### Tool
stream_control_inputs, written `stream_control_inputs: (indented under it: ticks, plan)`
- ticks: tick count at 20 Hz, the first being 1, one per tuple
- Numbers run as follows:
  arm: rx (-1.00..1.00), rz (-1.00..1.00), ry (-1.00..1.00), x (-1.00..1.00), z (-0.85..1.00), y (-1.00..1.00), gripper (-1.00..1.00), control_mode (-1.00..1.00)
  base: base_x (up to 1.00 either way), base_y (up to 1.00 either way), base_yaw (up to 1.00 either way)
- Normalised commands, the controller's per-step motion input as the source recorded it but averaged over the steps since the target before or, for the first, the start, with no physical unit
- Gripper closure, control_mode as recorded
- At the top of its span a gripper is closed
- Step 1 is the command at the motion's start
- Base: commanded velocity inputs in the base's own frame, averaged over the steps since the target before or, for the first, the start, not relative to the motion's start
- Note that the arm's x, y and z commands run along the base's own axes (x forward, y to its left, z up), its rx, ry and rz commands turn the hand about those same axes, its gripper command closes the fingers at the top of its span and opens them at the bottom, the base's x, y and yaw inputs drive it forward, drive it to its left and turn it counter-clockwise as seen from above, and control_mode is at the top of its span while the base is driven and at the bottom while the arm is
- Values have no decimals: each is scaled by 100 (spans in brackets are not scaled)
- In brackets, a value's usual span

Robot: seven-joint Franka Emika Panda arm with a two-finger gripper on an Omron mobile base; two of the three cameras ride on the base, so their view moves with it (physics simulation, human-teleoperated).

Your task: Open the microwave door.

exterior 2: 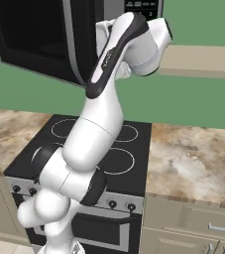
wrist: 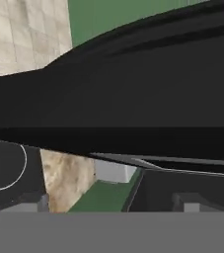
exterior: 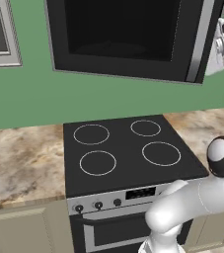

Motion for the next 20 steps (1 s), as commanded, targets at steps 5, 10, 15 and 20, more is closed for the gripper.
stream_control_inputs:
  ticks: [5, 10, 15, 20]
  plan:
    - [-12, 29, -7, -100, 0, 98, -100, -100, 0, 0, 0]
    - [-8, 36, 0, -100, 0, 97, -100, -100, 0, 0, 0]
    - [-2, 37, 0, -96, 0, 99, -100, -100, 0, 0, 0]
    - [0, 29, -8, -93, -8, 100, -100, -100, 0, 0, 0]
